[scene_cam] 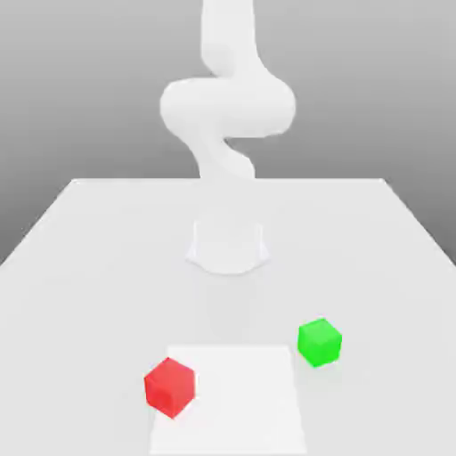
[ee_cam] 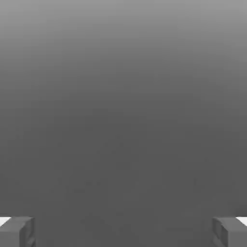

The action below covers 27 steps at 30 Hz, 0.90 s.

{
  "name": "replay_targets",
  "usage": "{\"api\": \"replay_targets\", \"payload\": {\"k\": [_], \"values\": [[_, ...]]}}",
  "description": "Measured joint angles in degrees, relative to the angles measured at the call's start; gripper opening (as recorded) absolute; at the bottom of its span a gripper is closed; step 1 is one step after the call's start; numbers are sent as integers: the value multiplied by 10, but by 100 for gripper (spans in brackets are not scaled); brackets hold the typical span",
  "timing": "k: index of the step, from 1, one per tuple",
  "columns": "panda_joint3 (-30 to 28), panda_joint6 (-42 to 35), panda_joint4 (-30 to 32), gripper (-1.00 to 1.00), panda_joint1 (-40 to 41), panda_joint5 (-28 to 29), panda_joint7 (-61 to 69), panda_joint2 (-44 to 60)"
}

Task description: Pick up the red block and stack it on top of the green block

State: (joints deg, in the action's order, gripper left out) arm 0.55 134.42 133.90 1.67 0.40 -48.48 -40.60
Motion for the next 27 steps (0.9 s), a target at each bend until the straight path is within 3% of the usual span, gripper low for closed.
{"api": "replay_targets", "payload": {"k": [14,21,27], "values": [[7,148,119,0,75,20,-147,295],[-1,222,177,0,99,2,-199,439],[-4,322,169,0,96,-3,-204,564]]}}
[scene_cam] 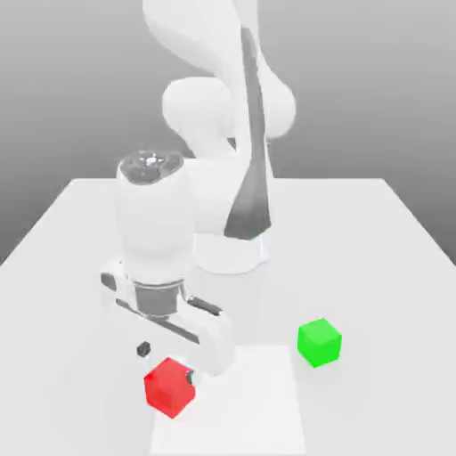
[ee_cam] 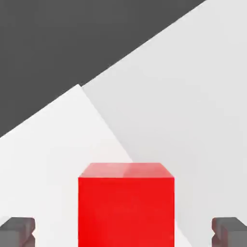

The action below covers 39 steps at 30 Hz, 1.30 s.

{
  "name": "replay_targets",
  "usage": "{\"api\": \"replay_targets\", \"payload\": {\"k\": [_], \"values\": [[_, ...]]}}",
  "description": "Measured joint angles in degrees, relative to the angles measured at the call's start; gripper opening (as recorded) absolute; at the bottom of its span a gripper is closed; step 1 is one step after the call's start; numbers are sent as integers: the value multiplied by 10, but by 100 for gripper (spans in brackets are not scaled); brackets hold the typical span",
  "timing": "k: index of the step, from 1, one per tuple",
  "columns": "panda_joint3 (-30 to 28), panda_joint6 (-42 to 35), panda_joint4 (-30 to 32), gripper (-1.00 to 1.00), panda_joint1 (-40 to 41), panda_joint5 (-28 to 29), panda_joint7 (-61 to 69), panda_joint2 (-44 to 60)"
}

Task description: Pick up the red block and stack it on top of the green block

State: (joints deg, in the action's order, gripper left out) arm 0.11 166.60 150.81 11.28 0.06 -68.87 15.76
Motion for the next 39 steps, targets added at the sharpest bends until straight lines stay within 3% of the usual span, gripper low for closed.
{"api": "replay_targets", "payload": {"k": [1,8,14,21,31,39], "values": [[0,10,-2,-100,0,0,0,12],[0,10,-2,-100,1,2,-1,11],[7,-80,17,-100,-2,-4,-9,-97],[64,-115,68,-100,-110,-66,-179,-191],[194,-137,152,-100,-187,-112,-482,-295],[231,-105,162,-100,-149,-37,-567,-259]]}}
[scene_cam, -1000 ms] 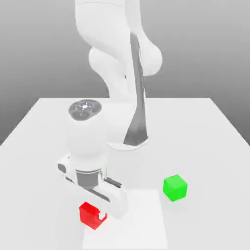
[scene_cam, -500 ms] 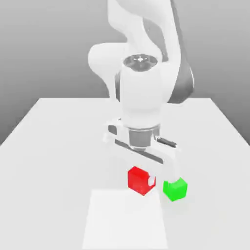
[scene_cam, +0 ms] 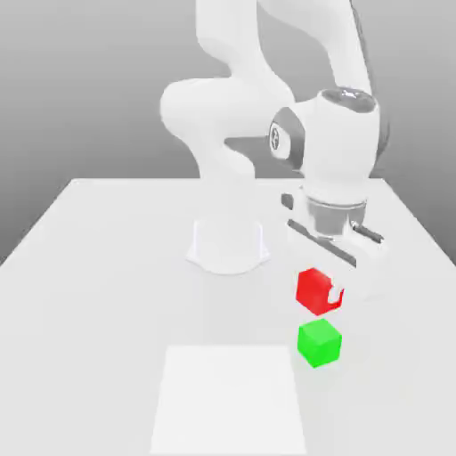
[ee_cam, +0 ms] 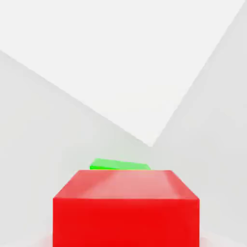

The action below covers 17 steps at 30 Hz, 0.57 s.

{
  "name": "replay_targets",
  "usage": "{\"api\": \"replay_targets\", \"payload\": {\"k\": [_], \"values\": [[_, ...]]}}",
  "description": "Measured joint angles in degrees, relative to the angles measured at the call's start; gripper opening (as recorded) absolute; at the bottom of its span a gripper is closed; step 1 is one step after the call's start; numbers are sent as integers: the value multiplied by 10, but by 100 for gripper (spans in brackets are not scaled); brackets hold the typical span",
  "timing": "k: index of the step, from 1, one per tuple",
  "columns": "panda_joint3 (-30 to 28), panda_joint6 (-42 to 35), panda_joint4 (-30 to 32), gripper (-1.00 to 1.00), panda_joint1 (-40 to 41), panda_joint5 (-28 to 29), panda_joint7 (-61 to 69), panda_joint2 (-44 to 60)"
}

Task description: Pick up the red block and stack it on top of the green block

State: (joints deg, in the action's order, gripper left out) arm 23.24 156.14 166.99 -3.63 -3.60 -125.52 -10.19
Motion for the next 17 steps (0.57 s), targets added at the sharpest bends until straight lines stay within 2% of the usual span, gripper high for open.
{"api": "replay_targets", "payload": {"k": [10,17], "values": [[13,41,-2,-100,42,99,-68,62],[14,68,-4,-100,54,138,-95,97]]}}
